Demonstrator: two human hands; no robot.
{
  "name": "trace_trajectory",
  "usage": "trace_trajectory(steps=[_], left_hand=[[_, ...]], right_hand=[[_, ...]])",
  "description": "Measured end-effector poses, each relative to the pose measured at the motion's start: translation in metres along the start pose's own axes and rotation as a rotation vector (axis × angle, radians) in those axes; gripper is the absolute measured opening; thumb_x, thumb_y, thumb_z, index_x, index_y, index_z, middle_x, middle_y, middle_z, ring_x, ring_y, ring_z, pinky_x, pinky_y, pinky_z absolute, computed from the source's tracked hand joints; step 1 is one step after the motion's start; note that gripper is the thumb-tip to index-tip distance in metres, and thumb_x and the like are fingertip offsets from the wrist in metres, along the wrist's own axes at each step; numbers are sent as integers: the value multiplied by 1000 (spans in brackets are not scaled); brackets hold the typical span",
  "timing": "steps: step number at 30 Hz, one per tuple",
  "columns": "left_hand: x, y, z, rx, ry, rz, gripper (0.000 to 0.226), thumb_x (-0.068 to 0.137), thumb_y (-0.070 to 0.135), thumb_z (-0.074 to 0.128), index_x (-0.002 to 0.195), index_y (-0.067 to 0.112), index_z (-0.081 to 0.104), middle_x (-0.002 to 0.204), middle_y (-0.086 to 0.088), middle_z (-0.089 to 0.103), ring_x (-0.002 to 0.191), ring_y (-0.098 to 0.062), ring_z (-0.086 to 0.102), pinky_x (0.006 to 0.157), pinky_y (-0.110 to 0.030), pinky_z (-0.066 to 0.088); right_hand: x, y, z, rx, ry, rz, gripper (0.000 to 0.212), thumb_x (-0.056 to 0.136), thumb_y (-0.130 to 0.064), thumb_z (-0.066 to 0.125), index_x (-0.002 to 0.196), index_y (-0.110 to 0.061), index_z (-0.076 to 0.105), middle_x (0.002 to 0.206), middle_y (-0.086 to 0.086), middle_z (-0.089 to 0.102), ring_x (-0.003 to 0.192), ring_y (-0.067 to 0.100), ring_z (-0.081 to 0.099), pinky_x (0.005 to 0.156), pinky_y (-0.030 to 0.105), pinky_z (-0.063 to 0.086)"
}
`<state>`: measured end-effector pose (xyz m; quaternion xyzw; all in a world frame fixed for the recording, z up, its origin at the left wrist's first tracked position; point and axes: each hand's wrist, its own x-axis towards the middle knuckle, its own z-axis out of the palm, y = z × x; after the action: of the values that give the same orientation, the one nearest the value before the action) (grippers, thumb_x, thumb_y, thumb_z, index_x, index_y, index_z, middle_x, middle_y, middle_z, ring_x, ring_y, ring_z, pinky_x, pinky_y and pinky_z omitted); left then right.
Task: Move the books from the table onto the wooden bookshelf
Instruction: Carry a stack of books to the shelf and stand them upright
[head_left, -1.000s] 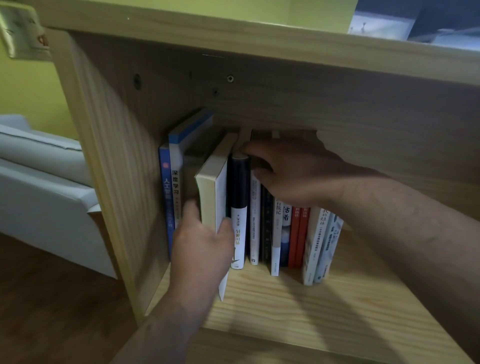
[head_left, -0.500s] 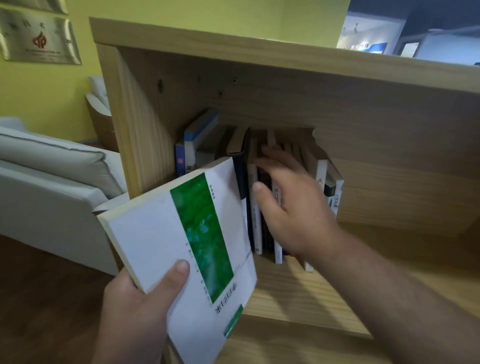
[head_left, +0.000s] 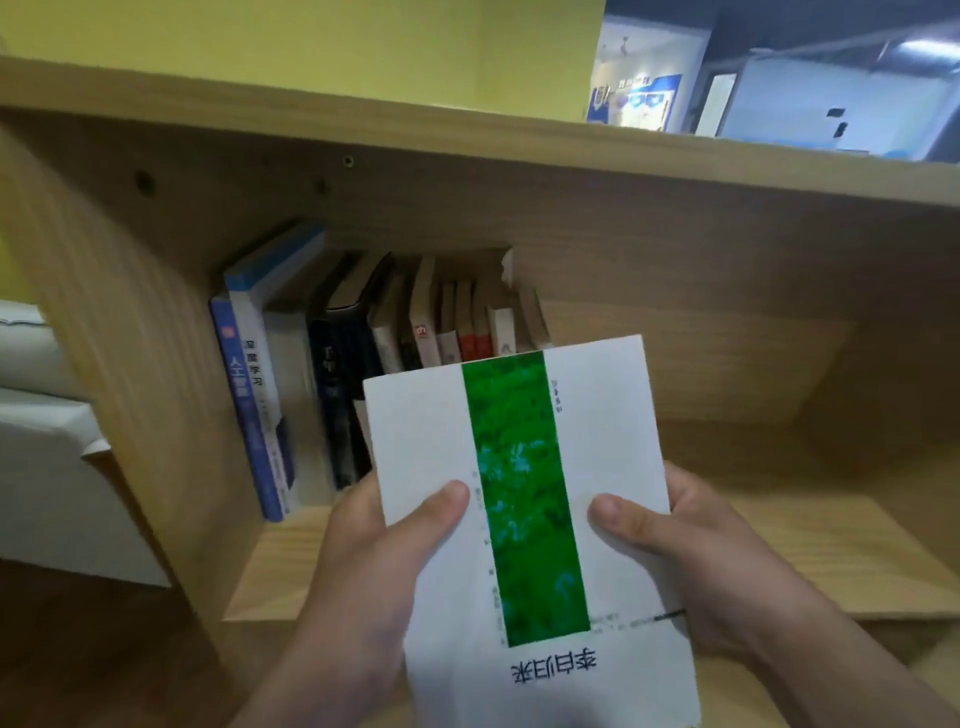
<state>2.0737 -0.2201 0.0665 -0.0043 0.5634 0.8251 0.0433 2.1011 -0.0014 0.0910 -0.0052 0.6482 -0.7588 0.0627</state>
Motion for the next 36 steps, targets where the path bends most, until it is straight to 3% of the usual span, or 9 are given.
trace_trajectory(steps=[2,9,13,16,22,25,30,34,36], left_hand=[[13,-8,33,120,-60,22,21,76,26,80,96,32,77,93,5,80,82,-17,77,63,-34,59],[52,-31,93,504,-5,182,19,94,34,65,112,30,59,96,12,64,75,18,57,52,0,41],[60,-42,92,575,121,261,20,93,36,65,111,33,58,94,12,57,84,-2,59,65,-17,42],[65,-49,84,607,201,292,14,91,35,65,102,34,56,104,3,57,90,-12,60,72,-28,49],[74,-53,64,673,310,312,27,89,35,67,113,27,56,116,2,54,100,-10,56,85,-29,47],[75,-52,59,705,276,334,29,90,35,65,117,30,58,117,5,54,103,-7,56,90,-29,47],[72,-48,46,725,265,415,23,89,30,65,98,49,54,109,18,54,99,3,56,85,-21,46],[68,-52,30,868,318,487,23,86,33,65,105,40,54,108,14,49,109,-10,52,92,-31,44],[67,-53,20,891,401,480,32,82,37,66,113,32,56,114,9,44,118,-18,48,97,-38,43]], right_hand=[[-13,-4,-27,-26,139,-59,38,65,2,86,98,-15,79,98,21,79,73,33,77,56,37,61],[-29,-15,-101,-202,541,-286,28,67,-30,79,94,-28,80,96,5,82,76,21,79,55,27,60],[-15,-16,-118,-266,676,-383,18,75,-36,81,89,-46,78,95,-12,81,80,9,78,66,29,58],[11,-10,-113,-326,763,-478,13,88,-21,79,82,-33,77,84,-22,78,73,-3,74,61,16,55],[76,17,-52,-377,683,-429,28,92,-18,74,69,-24,58,56,-29,63,47,-9,58,37,9,41],[98,32,-23,-390,637,-454,22,92,-22,71,72,-28,63,66,-17,68,51,-2,59,40,11,42],[110,54,-9,-542,495,-472,8,87,-41,68,92,-45,64,89,-16,69,84,-4,66,64,5,49],[103,76,-27,-597,222,-301,65,86,-65,50,146,-42,43,133,-13,61,123,5,59,94,25,55],[94,88,-34,-544,190,-223,71,88,-70,41,153,-44,32,146,-13,53,135,9,51,107,38,49]])
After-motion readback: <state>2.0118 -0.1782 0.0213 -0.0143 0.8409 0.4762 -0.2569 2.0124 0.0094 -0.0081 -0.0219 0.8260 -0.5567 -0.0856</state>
